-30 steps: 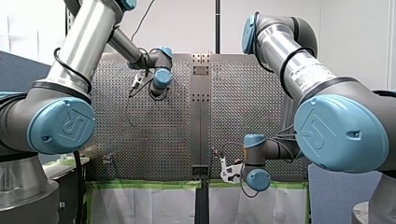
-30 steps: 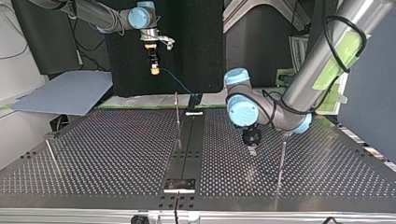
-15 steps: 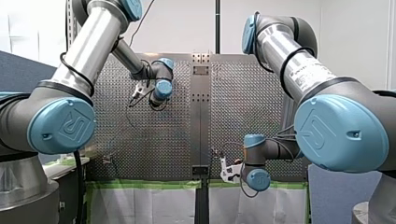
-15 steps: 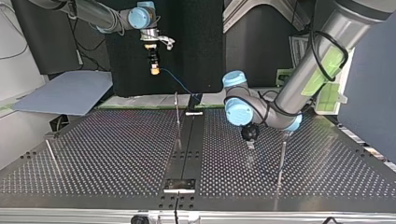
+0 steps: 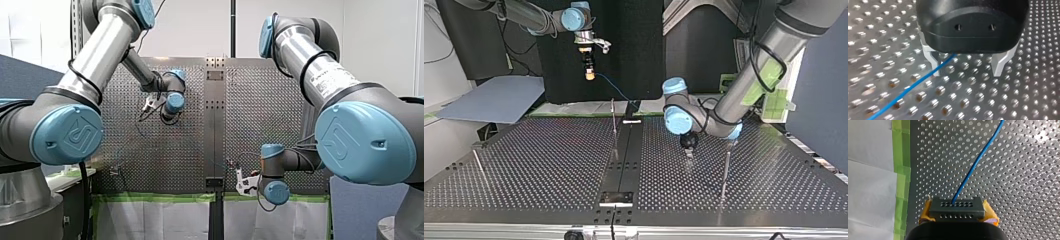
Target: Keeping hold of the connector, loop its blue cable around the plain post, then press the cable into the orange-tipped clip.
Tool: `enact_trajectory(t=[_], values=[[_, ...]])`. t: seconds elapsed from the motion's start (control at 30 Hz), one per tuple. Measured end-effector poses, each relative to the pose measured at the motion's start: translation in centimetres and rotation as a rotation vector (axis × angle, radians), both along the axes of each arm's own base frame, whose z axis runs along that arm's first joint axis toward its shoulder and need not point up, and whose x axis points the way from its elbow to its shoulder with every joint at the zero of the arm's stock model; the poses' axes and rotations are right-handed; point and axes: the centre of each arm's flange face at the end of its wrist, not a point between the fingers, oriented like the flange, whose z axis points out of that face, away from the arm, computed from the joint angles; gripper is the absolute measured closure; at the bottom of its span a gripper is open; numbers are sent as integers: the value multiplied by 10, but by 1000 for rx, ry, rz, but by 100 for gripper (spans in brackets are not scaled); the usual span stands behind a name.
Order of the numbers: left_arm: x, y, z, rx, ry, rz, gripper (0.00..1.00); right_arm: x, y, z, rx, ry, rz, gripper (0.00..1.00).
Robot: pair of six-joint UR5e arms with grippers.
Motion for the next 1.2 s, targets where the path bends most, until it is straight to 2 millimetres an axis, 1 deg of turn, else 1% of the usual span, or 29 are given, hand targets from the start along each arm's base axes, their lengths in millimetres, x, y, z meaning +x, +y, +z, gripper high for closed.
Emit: enact_trajectory(t=[0.1, 0.2, 0.37, 0.47, 0.6, 0.73, 0.8, 0.97, 1.07, 1.2], values=[[0, -5, -15, 3, 21, -9, 1, 0, 0, 0, 1, 0, 0, 100], [-1, -12, -23, 3, 30, -22, 1, 0, 0, 0, 1, 1, 0, 100], [-5, -24, -26, 0, 34, -49, 1, 0, 0, 0, 1, 1, 0, 100], [-7, -31, -33, -1, 44, -66, 1, 0, 0, 0, 0, 3, 1, 100], [-8, -38, -46, 5, 70, -77, 1, 0, 0, 0, 1, 5, 2, 100], [-8, -47, -64, 7, 100, -90, 1, 0, 1, 0, 1, 6, 3, 100], [-7, -51, -69, -1, 103, -100, 1, 1, 1, 0, 1, 6, 5, 100], [-6, -56, -77, -20, 103, -119, 1, 2, 3, 0, 1, 6, 7, 100], [-5, -57, -88, -21, 116, -122, 1, 3, 3, 0, 1, 6, 8, 100], [-4, -60, -109, -14, 142, -125, 1, 3, 4, 0, 1, 6, 9, 100]])
